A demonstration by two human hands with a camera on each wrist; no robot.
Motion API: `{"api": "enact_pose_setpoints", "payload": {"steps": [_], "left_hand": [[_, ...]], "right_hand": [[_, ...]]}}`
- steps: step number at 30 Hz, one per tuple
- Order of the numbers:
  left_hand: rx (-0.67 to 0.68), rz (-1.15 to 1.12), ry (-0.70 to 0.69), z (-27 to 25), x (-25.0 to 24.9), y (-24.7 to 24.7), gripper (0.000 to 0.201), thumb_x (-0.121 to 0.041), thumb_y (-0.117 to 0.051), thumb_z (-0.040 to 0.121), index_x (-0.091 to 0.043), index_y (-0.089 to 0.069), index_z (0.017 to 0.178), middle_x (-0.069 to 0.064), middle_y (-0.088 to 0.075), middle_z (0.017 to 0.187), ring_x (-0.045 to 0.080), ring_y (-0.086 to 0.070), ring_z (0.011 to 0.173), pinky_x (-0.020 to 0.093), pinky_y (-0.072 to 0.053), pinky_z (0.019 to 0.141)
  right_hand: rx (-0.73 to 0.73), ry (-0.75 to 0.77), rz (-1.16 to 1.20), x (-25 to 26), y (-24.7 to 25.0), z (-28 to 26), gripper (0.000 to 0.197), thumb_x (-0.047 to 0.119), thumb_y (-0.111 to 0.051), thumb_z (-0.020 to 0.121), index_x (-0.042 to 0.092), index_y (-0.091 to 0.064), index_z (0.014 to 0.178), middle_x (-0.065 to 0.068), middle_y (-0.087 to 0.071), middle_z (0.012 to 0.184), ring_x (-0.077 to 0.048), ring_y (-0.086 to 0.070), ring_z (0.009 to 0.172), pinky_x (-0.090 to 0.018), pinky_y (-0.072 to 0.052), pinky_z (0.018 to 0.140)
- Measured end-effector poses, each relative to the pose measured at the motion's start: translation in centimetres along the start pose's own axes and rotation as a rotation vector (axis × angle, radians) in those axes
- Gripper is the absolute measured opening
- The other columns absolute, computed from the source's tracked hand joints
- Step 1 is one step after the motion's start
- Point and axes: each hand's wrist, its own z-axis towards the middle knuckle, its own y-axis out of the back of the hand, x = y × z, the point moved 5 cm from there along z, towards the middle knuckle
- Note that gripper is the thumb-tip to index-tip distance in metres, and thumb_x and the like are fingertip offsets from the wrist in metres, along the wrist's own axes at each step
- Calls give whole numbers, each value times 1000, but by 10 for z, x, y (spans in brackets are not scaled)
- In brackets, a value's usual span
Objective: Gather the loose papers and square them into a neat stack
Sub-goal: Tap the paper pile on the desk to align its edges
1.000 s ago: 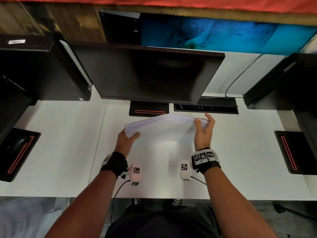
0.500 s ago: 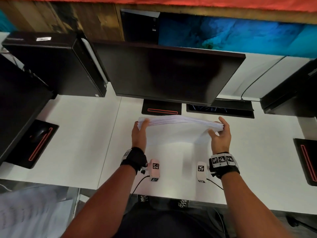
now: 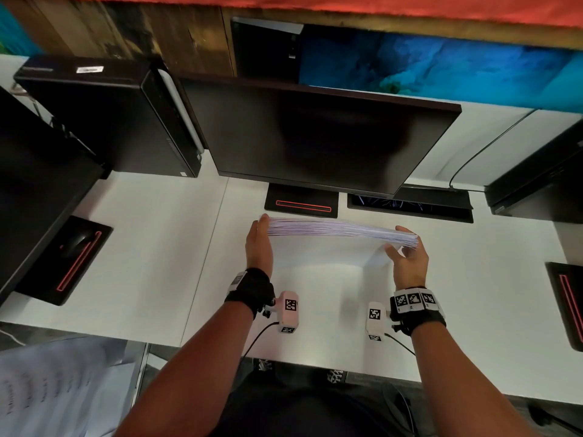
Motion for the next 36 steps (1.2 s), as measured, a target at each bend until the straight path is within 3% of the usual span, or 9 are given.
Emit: {"api": "enact_pose_setpoints", "payload": {"steps": [5,9,12,16,20,24,29,33,36], "left_hand": [[57,97,-70,2,-1,-2,19,-49,-42,106,-37,-57,103,-12,-58,108,13,-54,107,34,-37,109],[79,129,-164,5,-2,0,48,-61,-41,100,-16,-58,101,6,-62,100,20,-57,97,38,-47,97],[88,153,-197,5,-1,2,35,-50,-41,106,-21,-59,100,1,-63,98,13,-58,94,27,-42,90],[219,202,-239,8,1,3,40,-38,-53,99,-21,-50,134,3,-57,128,15,-54,118,30,-43,106],[312,338,-160,17,20,11,89,-17,-84,82,-28,-32,152,-9,-48,146,9,-41,138,30,-31,119],[231,453,-107,23,33,16,66,-11,-84,81,-28,-49,134,-20,-58,123,13,-50,125,43,-37,119],[204,449,-105,17,25,4,54,-11,-80,86,-3,-57,134,26,-64,129,36,-61,119,53,-42,114],[206,435,-120,17,17,1,57,-10,-81,84,-7,-57,135,24,-61,123,34,-63,114,55,-45,108],[204,342,-125,21,15,2,52,-6,-80,82,-24,-58,126,-2,-69,125,14,-65,117,48,-48,111]], "right_hand": [[28,-41,-9,-8,0,3,55,-6,-71,86,22,-61,133,-5,-64,133,-24,-58,124,-48,-37,117],[48,-68,-11,-11,-1,4,54,-3,-71,88,19,-61,136,-7,-64,136,-24,-56,125,-51,-36,118],[53,-47,-3,-10,-1,5,51,1,-72,87,24,-64,132,-5,-66,134,-27,-58,125,-53,-38,116],[46,-54,61,-7,0,2,43,2,-68,89,31,-68,121,-1,-69,126,-26,-61,123,-50,-46,111],[58,-62,105,-4,3,2,48,-4,-68,89,17,-61,132,-5,-66,128,-29,-61,124,-44,-49,107],[102,-159,57,-17,2,9,68,1,-74,85,16,-50,146,-8,-59,141,-32,-53,133,-46,-43,112],[163,-188,-10,-28,7,15,72,12,-79,80,21,-52,146,-5,-61,141,-28,-53,135,-52,-40,115],[203,-131,-66,-18,9,16,65,19,-82,76,17,-59,137,-3,-66,134,-26,-58,128,-46,-46,108],[199,-107,-77,-12,9,17,58,0,-75,84,15,-56,137,-4,-66,130,-24,-60,122,-38,-49,99]]}}
